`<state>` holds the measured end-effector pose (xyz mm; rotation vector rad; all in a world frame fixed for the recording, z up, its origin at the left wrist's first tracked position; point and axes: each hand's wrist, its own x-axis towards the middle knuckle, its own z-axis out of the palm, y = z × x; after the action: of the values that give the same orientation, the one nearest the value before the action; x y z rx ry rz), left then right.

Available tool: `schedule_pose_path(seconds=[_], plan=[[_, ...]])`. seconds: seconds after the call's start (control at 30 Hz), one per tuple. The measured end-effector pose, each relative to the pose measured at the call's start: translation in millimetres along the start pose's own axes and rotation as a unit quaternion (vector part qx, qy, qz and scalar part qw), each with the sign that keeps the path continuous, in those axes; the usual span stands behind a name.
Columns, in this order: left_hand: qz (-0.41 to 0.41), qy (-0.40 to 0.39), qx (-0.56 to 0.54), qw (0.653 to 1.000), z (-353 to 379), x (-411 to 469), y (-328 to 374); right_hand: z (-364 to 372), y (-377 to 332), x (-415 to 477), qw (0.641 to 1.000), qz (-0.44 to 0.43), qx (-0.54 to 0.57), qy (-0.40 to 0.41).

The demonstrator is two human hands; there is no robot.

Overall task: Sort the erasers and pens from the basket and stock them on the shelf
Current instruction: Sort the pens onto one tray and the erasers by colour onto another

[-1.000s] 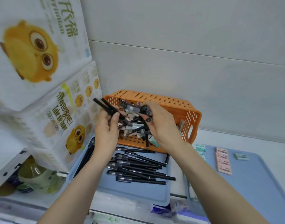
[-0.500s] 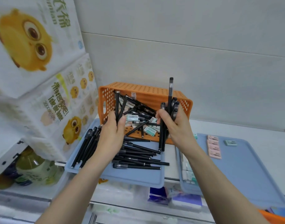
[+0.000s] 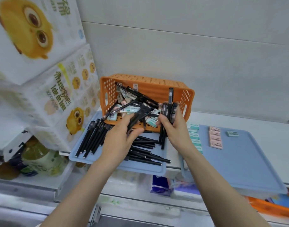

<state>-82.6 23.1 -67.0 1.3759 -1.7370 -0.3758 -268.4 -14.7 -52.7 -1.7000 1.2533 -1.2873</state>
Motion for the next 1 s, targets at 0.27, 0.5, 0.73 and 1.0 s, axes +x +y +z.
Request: schedule_pose_path(seconds=[0.27, 0.5, 0.73, 1.0], plan=[[0.204, -0.047, 0.269, 0.940, 8.5, -33.6, -44.5, -5.1, -33.0, 16.1, 0.969, -0.048, -0.177, -0.167], [0.173, 0.093, 0.228, 0.954, 2.8, -54.8, -41.4, 41.6, -17.8, 8.3, 0.902, -0.103, -0.286, -0.308], [0.119, -0.070, 0.293, 0.946, -0.2, -39.5, -40.9, 35.3, -4.1, -5.6, 0.935, -0.098, -0.209, -0.270], [0.106, -0.099, 0.325, 0.934, 2.5, -35.8, -40.5, -18.8, 19.9, 16.1, 0.865, -0.021, -0.490, -0.108]])
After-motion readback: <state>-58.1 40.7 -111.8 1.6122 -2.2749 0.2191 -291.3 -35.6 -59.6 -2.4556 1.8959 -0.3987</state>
